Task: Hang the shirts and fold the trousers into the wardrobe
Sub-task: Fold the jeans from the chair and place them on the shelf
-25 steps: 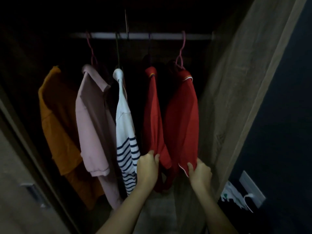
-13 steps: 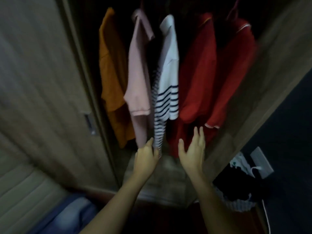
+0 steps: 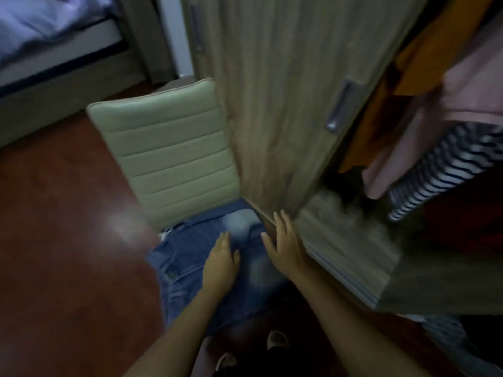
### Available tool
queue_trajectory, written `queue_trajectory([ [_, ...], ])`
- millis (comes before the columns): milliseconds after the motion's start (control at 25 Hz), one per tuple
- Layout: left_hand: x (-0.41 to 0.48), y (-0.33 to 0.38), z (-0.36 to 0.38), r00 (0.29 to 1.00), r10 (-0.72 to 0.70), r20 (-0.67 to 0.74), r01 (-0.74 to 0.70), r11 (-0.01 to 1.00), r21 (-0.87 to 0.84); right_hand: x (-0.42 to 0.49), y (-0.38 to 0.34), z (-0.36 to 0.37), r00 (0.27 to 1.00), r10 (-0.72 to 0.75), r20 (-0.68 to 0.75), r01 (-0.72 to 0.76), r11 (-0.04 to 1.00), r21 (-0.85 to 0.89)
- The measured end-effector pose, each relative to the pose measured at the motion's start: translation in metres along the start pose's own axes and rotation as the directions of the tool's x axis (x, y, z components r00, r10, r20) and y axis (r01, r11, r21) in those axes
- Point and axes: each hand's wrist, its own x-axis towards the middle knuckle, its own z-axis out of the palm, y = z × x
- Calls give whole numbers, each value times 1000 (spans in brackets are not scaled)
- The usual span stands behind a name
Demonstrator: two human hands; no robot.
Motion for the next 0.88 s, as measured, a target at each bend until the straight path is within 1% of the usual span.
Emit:
queue_trajectory([
  [80, 1, -57, 0, 994, -87, -61, 87, 996, -3, 26, -19, 42, 987, -115, 109, 124, 989, -76],
  [160, 1, -110, 7, 976, -205, -77, 207, 978, 11, 49, -38, 82, 951, -213, 225, 248, 959, -137],
  [240, 0, -158, 21, 936, -345, -62, 343, 938, -47, 70, -49, 129, 870, -285, 401, 368, 919, -145],
  [320, 2, -204, 38, 888, -457, -38, 451, 885, -115, 94, -51, 189, 800, -350, 488, 492, 847, -198],
  [400, 1, -244, 56, 835, -550, -5, 543, 826, -150, 115, -55, 244, 723, -381, 577, 587, 779, -221],
  [440, -2, -259, 64, 801, -599, 14, 591, 786, -180, 120, -59, 267, 696, -390, 603, 618, 752, -227],
  [520, -8, -281, 76, 744, -667, 37, 653, 714, -253, 127, -64, 303, 677, -415, 608, 653, 720, -235],
  [640, -15, -299, 92, 707, -705, 59, 673, 644, -365, 137, -70, 345, 636, -496, 591, 716, 666, -211],
  [720, -22, -308, 104, 698, -710, 94, 670, 599, -439, 144, -73, 364, 623, -478, 619, 734, 630, -253],
  [800, -28, -314, 112, 686, -720, 111, 666, 559, -494, 154, -76, 376, 608, -421, 673, 753, 576, -319],
  [880, -29, -318, 116, 645, -749, 149, 702, 505, -502, 166, -79, 382, 599, -367, 711, 764, 526, -373],
])
